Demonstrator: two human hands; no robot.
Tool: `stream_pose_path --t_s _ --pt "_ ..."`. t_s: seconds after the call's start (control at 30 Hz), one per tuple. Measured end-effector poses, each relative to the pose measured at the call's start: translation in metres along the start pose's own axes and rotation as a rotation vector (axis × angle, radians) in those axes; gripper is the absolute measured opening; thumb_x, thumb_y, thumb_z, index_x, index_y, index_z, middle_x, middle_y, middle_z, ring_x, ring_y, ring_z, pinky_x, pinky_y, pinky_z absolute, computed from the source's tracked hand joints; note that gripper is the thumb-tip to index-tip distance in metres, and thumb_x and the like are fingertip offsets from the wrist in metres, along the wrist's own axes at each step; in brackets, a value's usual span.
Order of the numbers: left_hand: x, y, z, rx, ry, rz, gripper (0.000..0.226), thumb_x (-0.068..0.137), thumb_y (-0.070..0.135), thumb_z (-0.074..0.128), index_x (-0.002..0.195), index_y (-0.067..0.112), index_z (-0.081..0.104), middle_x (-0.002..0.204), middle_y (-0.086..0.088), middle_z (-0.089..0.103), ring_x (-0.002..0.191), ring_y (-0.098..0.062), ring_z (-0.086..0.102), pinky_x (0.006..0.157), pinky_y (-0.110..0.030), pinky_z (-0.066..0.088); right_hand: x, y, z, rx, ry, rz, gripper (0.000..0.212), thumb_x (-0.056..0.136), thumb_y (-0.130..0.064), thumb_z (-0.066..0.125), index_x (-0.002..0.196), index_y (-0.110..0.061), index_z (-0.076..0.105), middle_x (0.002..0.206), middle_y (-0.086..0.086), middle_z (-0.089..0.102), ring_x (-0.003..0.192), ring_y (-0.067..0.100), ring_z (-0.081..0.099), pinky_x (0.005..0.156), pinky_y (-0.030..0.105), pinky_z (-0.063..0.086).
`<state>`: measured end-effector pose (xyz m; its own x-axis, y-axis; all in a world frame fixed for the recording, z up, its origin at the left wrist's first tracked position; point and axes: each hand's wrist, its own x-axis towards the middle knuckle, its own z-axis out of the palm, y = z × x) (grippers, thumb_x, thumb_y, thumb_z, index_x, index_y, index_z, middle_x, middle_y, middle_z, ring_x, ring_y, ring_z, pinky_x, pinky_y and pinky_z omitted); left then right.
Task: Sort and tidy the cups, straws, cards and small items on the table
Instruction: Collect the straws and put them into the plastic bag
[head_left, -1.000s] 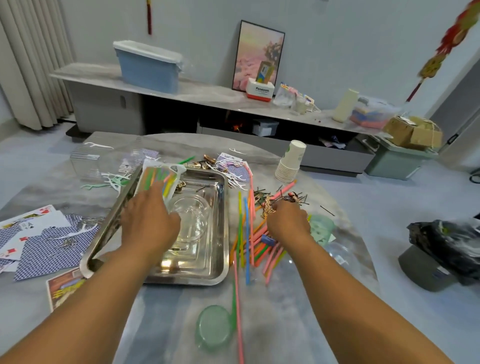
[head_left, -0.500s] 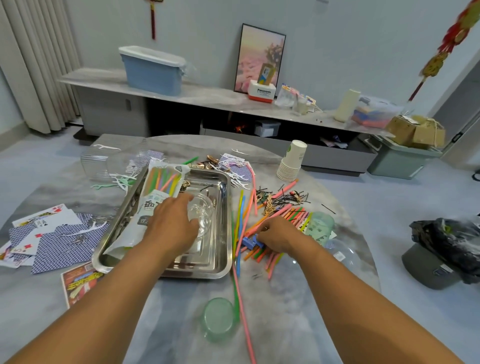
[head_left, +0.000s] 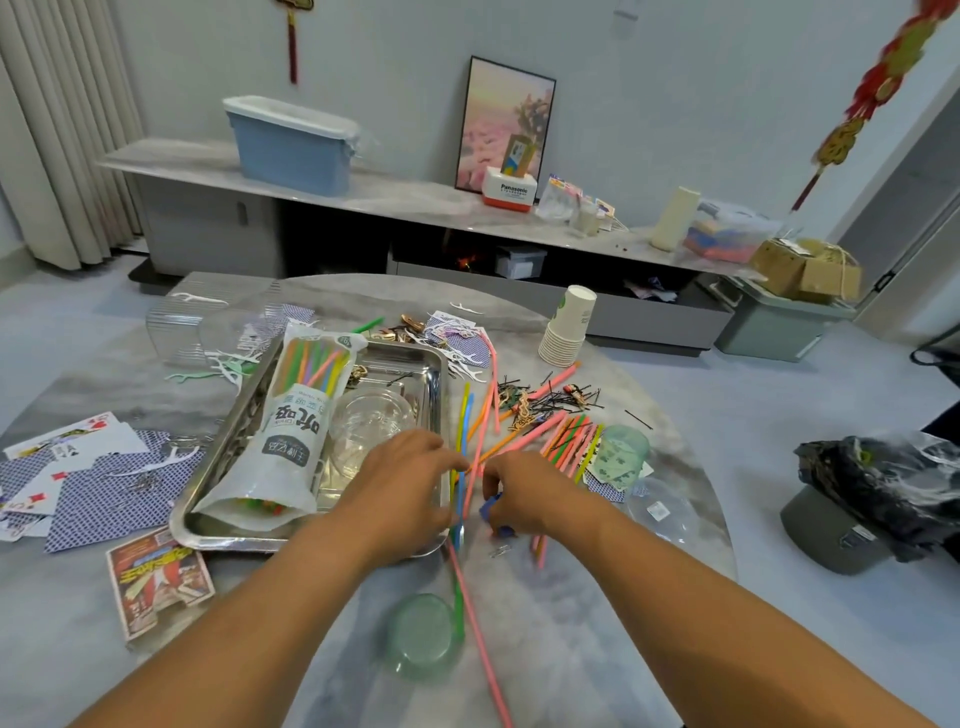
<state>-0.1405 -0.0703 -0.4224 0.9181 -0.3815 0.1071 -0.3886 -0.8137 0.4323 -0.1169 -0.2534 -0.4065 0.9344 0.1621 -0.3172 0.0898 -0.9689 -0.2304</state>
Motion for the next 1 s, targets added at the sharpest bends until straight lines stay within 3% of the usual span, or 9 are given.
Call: stream_pose_path --t_s 0.1,0.27,0.37,0.53,0.63,0.73,0.83,0.9,1.0 --pt "0.003 0.0 0.001 -0.107 0.113 -0.098 0.049 0.094 0.022 0.063 0.142 0.029 0.054 0.144 0.002 0.052 0.136 -0.022 0.043 0.112 -0.034 0.035 -0.005 -0.001 -0.013 0.146 0.111 0.032 0.008 0.088 -0.005 0.067 0.095 -0.003 0.07 0.091 0.015 0.075 0.088 0.029 0.073 0.08 0.043 0.06" --pt "0.008 -0.01 -0.012 -0.33 0.186 -0.385 0.046 0.098 0.006 0.047 0.14 0.023 0.055 0.142 -0.005 0.057 0.128 -0.024 0.055 0.105 -0.041 0.046 -0.009 -0.04 -0.004 0.561 0.14 -0.02 0.015 0.082 -0.002 0.075 0.08 -0.016 0.068 0.08 0.012 0.073 0.072 0.026 0.076 0.071 0.041 0.064" --pt "0.002 -0.012 -0.01 -0.286 0.118 -0.438 0.047 0.094 0.006 0.051 0.138 0.023 0.058 0.138 -0.005 0.062 0.124 -0.025 0.059 0.103 -0.041 0.048 -0.004 -0.061 0.021 0.474 0.155 -0.097 0.015 0.078 -0.008 0.076 0.083 -0.021 0.07 0.074 -0.001 0.064 0.073 0.02 0.065 0.059 0.022 0.05" --pt "0.0 -0.01 -0.003 -0.26 0.052 -0.406 0.04 0.088 0.003 0.051 0.117 0.025 0.069 0.108 -0.007 0.073 0.099 -0.027 0.067 0.086 -0.039 0.055 0.0 -0.067 0.036 0.298 0.122 -0.16 0.023 0.076 -0.009 0.072 0.097 -0.018 0.072 0.095 0.012 0.073 0.092 0.032 0.068 0.074 0.036 0.056" --pt "0.003 -0.01 0.002 -0.256 0.022 -0.392 0.036 0.084 0.002 0.05 0.103 0.026 0.069 0.096 -0.004 0.072 0.095 -0.028 0.068 0.077 -0.034 0.053 0.0 -0.061 0.034 0.36 0.136 -0.161 0.026 0.079 -0.009 0.066 0.101 -0.02 0.075 0.096 0.011 0.075 0.093 0.031 0.07 0.078 0.039 0.057" --pt "0.006 -0.008 0.007 -0.252 0.009 -0.369 0.043 0.089 0.006 0.048 0.122 0.025 0.069 0.116 -0.007 0.072 0.109 -0.029 0.065 0.089 -0.037 0.053 0.0 -0.048 0.024 0.526 0.193 -0.074 0.016 0.086 -0.015 0.066 0.094 -0.02 0.079 0.086 0.004 0.076 0.083 0.019 0.07 0.079 0.038 0.059" --pt "0.006 -0.007 0.012 -0.249 -0.021 -0.364 0.051 0.096 0.005 0.044 0.143 0.02 0.056 0.141 -0.007 0.061 0.128 -0.027 0.056 0.105 -0.037 0.047 0.003 -0.025 0.007 0.485 0.312 0.096 0.015 0.09 -0.017 0.06 0.086 -0.015 0.075 0.087 0.004 0.074 0.082 0.023 0.069 0.08 0.04 0.059" --pt "0.005 -0.004 0.014 -0.247 -0.013 -0.339 0.052 0.096 0.003 0.044 0.145 0.02 0.053 0.142 -0.007 0.059 0.127 -0.028 0.058 0.103 -0.036 0.048 0.005 -0.005 -0.002 0.307 0.366 0.249 0.016 0.091 -0.019 0.056 0.1 -0.015 0.069 0.106 0.009 0.069 0.096 0.03 0.065 0.087 0.04 0.056" --pt "0.006 0.004 0.013 -0.242 0.034 -0.252 0.055 0.097 0.002 0.043 0.145 0.025 0.053 0.142 -0.006 0.058 0.127 -0.026 0.057 0.102 -0.036 0.048 0.005 0.022 -0.004 0.247 0.283 0.474 0.047 0.091 -0.037 0.061 0.131 -0.016 0.053 0.136 0.015 0.048 0.125 0.038 0.05 0.099 0.043 0.046"
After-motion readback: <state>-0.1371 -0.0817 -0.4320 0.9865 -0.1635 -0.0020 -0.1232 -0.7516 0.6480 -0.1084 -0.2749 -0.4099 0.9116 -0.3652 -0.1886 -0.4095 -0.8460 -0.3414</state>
